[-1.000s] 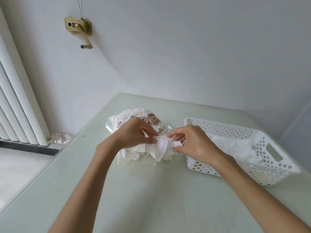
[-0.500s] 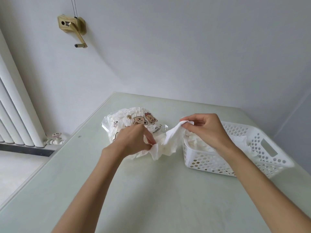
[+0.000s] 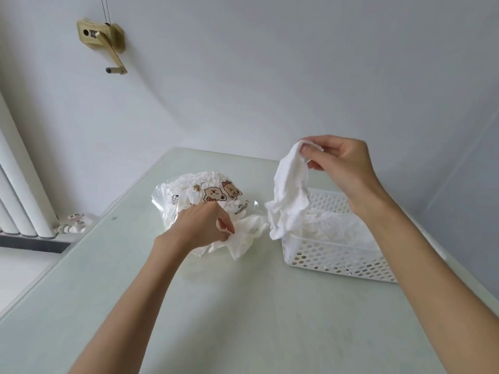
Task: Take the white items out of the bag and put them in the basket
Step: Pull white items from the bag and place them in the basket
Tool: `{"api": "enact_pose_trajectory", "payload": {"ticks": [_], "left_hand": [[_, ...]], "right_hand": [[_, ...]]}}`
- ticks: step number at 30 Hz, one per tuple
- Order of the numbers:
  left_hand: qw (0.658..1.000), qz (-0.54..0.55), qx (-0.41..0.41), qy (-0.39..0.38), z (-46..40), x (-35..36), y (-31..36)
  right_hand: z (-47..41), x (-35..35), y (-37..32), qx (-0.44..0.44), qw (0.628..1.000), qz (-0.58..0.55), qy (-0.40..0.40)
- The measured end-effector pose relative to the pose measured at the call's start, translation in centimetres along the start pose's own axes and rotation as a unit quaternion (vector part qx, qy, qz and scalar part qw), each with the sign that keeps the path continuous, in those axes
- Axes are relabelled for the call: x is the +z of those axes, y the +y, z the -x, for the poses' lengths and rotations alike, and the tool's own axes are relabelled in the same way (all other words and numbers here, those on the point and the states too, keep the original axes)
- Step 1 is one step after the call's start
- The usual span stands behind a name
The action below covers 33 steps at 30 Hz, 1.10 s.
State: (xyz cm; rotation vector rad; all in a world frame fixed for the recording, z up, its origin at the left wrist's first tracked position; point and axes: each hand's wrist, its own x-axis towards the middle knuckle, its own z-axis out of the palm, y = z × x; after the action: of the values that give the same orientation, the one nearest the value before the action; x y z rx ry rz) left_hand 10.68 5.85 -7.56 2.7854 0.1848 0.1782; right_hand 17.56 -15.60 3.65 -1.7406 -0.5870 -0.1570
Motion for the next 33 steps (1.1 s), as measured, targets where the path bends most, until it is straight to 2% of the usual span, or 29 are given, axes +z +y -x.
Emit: {"api": "enact_pose_trajectory", "payload": {"ticks": [2, 9, 10, 13, 17, 21, 23, 25, 27, 30, 33], "left_hand": [[1.0, 0.01, -0.001, -0.012, -0.1, 0.0, 0.0], [0.982, 0.174, 0.023, -0.074, 0.3, -2.1, -1.2], [0.978, 0.199, 0.021, -0.059, 0.6, -2.5, -1.1], [0.959, 0.278, 0.016, 0.049, 1.2, -4.1, 0.9], [0.938, 0.338, 0.072, 0.021, 0.7, -4.9, 5.9], [0.911, 0.388, 0.11, 0.089, -0.6, -4.7, 8.6], [0.912, 0.385, 0.117, 0.082, -0.9, -5.1, 9.5], [0.921, 0.36, 0.14, 0.048, -1.5, -5.5, 10.6], [0.93, 0.331, 0.156, 0.015, -2.3, -5.7, 11.9], [0.953, 0.262, 0.147, -0.036, -3.5, -6.0, 13.9], [0.965, 0.215, 0.141, -0.059, -3.9, -6.2, 14.8]], "right_hand": [[-0.3, 0.8, 0.0, 0.015, 0.998, 0.034, -0.055], [-0.9, 1.9, 1.2, 0.098, 0.991, -0.038, -0.08], [-0.8, 1.7, 1.1, 0.098, 0.99, -0.046, -0.085], [-0.7, 0.8, 0.7, 0.089, 0.987, -0.088, -0.1], [-0.3, -0.9, 0.1, 0.08, 0.975, -0.172, -0.116], [0.5, -4.1, 0.6, 0.084, 0.967, -0.214, -0.109], [0.9, -6.4, 1.3, 0.098, 0.962, -0.212, -0.143], [1.4, -8.3, 1.8, 0.14, 0.935, -0.238, -0.221], [1.7, -9.1, 2.3, 0.162, 0.927, -0.193, -0.279], [1.7, -9.0, 3.3, 0.166, 0.95, -0.083, -0.25], [1.4, -8.3, 3.8, 0.14, 0.979, -0.052, -0.136]]}}
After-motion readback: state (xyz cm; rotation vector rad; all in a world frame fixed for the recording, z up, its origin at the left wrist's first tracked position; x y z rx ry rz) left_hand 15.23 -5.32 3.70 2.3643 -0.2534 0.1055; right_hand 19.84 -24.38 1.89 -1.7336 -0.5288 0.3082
